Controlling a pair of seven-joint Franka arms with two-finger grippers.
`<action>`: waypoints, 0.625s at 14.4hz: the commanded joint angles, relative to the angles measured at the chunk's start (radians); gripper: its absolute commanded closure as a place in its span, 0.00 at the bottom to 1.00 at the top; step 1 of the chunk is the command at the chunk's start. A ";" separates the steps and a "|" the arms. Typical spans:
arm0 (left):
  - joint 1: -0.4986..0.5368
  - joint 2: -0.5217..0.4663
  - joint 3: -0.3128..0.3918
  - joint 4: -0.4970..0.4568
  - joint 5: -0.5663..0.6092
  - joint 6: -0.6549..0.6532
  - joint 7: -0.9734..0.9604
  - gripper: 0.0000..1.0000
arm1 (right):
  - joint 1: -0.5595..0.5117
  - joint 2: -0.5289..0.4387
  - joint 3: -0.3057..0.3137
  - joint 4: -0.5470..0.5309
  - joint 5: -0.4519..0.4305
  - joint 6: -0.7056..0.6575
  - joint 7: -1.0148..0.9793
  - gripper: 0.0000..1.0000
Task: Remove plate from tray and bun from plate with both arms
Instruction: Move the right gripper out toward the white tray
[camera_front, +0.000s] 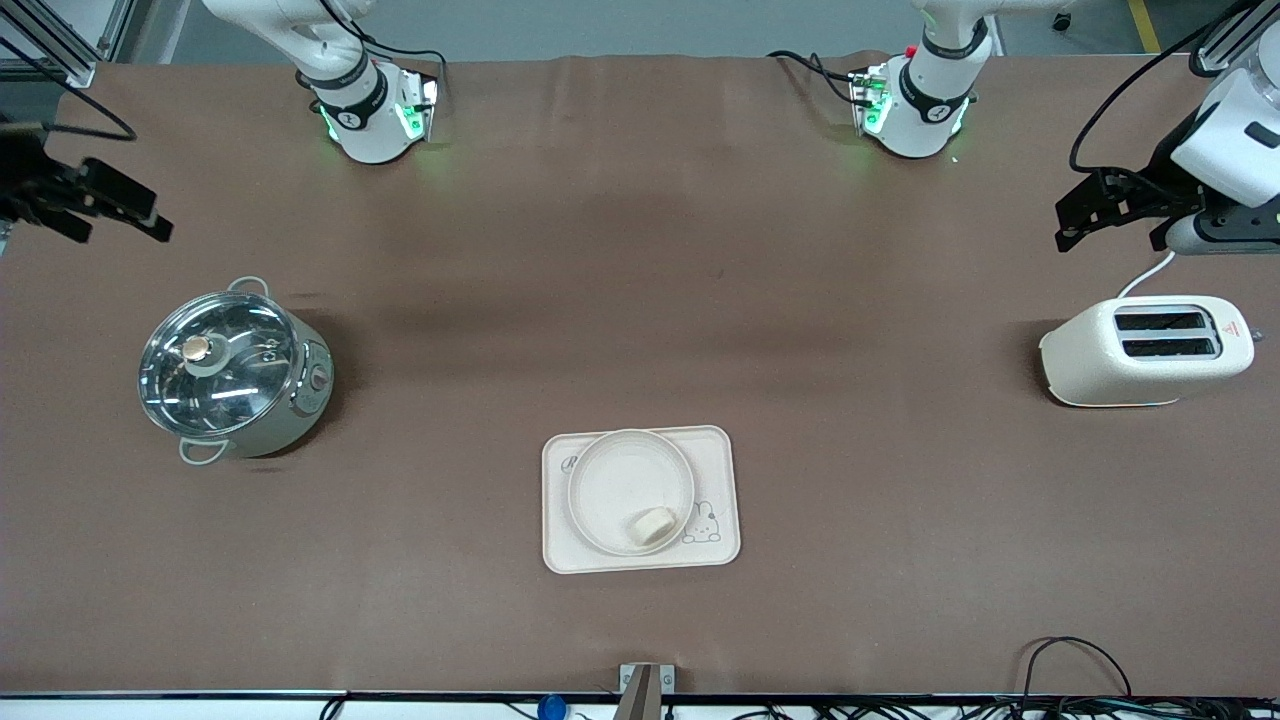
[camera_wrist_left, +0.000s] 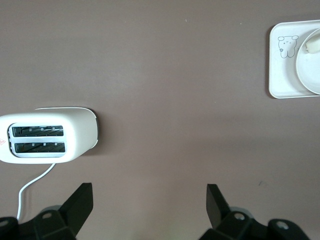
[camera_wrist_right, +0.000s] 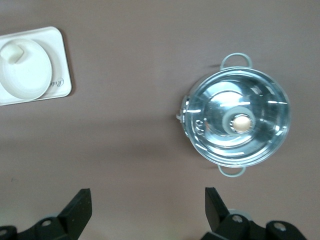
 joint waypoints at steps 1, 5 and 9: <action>-0.002 0.002 -0.005 0.008 0.013 -0.017 -0.003 0.00 | 0.071 0.130 0.000 -0.002 0.055 0.108 0.007 0.00; -0.001 0.002 -0.005 0.005 0.015 -0.015 -0.002 0.00 | 0.171 0.291 0.000 0.000 0.179 0.314 0.117 0.00; 0.001 0.002 -0.005 0.005 0.015 -0.015 -0.002 0.00 | 0.292 0.445 0.000 0.011 0.263 0.507 0.265 0.00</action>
